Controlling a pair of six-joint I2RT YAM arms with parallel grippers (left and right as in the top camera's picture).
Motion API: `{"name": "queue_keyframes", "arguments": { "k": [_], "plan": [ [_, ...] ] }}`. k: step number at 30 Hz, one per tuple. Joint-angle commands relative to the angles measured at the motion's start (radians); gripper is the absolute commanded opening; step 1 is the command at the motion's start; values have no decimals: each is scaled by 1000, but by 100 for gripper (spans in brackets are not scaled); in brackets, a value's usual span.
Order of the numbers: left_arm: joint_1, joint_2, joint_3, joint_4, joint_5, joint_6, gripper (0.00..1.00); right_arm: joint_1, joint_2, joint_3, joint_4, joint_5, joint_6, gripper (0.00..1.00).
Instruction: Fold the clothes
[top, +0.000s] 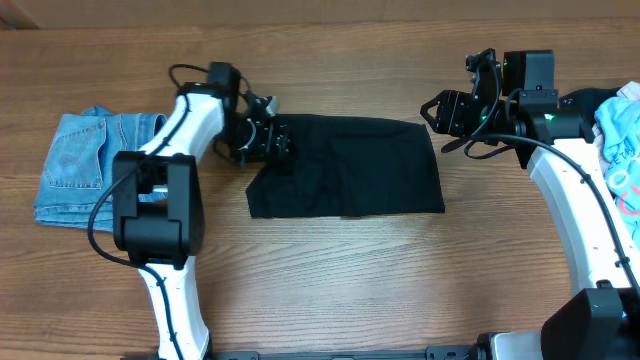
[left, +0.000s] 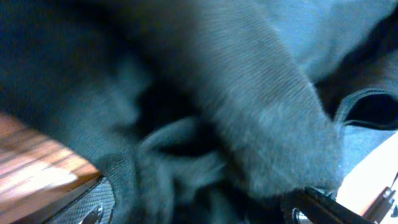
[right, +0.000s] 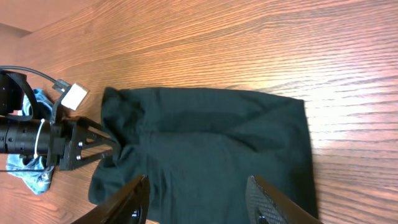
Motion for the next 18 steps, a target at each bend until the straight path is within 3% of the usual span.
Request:
{"name": "queue_keyframes", "arguments": {
  "k": [1, 4, 7, 9, 14, 18],
  "plan": [
    [-50, 37, -44, 38, -11, -14, 85, 0, -6, 12, -5, 6, -18, 53],
    [-63, 37, -44, 51, -11, -16, 75, 0, -6, 12, -13, 6, -18, 53],
    [-64, 37, -44, 37, -11, -22, 43, 0, -6, 12, -16, 6, -18, 53],
    [-64, 37, -44, 30, -10, -34, 29, 0, -6, 12, -16, 6, -18, 53],
    [-29, 31, -18, -77, -11, -24, 13, 0, -6, 12, -16, 32, -18, 53],
    [32, 20, 98, -257, -44, -2, 6, 0, -6, 12, -21, 81, -18, 53]
  ]
}}
